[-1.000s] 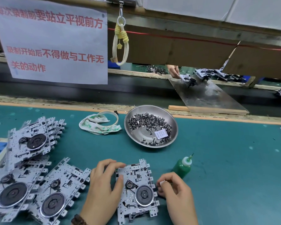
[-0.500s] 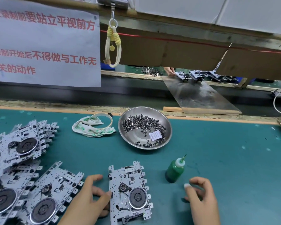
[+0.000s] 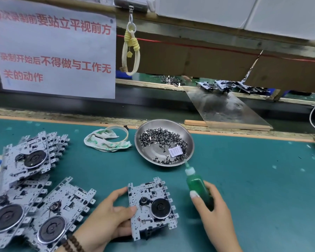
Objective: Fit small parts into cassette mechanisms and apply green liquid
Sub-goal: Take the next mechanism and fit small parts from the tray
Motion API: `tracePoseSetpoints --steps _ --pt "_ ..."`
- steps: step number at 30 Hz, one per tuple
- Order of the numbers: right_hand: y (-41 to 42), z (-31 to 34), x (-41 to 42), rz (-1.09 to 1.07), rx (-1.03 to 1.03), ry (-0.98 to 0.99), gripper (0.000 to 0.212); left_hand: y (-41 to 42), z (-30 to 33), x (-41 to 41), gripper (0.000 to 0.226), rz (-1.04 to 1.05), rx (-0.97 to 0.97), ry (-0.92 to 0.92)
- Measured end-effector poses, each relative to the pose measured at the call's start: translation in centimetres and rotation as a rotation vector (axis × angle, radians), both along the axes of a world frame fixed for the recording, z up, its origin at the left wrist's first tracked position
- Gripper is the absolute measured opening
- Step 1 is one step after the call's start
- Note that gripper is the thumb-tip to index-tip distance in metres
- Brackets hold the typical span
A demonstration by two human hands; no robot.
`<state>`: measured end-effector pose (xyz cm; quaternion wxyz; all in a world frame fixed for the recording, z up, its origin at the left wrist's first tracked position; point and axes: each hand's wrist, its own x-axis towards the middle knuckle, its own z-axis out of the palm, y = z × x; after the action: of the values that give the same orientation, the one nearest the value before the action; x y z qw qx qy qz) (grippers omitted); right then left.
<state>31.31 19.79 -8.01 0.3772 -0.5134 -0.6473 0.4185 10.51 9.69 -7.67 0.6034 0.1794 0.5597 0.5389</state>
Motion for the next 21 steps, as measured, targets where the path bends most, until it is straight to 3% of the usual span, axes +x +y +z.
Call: tracePoseSetpoints --steps 6,11,13,16,21 --pt "0.0 1.9 1.4 0.011 -0.03 0.176 0.023 1.1 -0.2 1.2 0.047 -0.013 0.017 -0.05" --pt "0.9 3.8 2.1 -0.025 -0.21 0.675 0.026 1.1 -0.6 1.4 0.044 -0.025 0.024 -0.081" --pt "1.4 4.3 2.1 -0.006 -0.254 0.788 0.031 1.1 -0.5 1.3 0.042 -0.025 0.026 -0.091" --pt "1.7 4.6 1.9 -0.013 -0.273 0.838 0.031 1.3 -0.5 1.3 0.042 -0.033 0.021 -0.097" --pt "1.7 3.8 0.6 -0.034 -0.168 0.665 0.024 1.3 -0.3 1.3 0.041 -0.061 0.003 -0.089"
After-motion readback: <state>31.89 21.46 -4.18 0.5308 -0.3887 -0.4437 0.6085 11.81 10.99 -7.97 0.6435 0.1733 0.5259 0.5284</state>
